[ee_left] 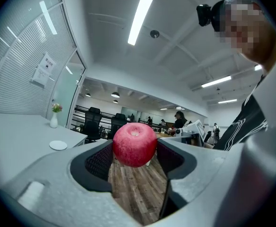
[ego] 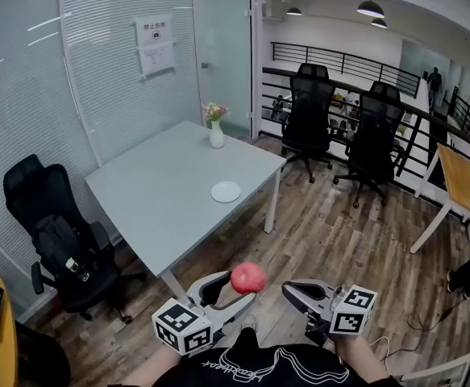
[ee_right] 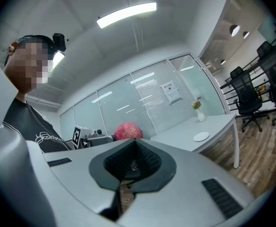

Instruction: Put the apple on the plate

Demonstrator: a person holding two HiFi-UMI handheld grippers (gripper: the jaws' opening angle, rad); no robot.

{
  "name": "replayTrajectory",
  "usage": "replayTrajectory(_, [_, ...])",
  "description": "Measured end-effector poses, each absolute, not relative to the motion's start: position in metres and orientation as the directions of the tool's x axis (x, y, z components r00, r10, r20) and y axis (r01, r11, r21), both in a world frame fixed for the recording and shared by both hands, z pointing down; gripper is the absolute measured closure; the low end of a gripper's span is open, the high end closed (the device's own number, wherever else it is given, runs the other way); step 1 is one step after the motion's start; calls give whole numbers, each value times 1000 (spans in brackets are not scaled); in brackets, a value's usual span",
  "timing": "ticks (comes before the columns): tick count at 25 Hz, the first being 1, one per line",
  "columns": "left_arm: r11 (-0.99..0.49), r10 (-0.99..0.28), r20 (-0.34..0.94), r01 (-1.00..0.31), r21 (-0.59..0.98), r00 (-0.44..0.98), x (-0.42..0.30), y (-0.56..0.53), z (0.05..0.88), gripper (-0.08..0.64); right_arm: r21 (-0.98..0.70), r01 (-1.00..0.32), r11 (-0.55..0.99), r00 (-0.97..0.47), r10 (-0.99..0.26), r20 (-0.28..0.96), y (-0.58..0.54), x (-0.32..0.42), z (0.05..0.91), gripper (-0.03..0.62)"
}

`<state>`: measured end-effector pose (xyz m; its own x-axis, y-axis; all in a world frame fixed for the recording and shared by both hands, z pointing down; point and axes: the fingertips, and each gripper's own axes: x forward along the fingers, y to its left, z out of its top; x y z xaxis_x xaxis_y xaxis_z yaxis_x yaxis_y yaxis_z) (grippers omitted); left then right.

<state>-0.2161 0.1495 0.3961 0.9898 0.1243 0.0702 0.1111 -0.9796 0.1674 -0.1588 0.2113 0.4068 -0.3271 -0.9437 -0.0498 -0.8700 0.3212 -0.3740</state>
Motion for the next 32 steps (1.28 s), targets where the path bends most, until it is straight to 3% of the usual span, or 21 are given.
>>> replayTrajectory(32, [-963,130,108,99,249,986,18,-132,408,262,-445,-854,270,-302,-953,1,-61,72,412,583])
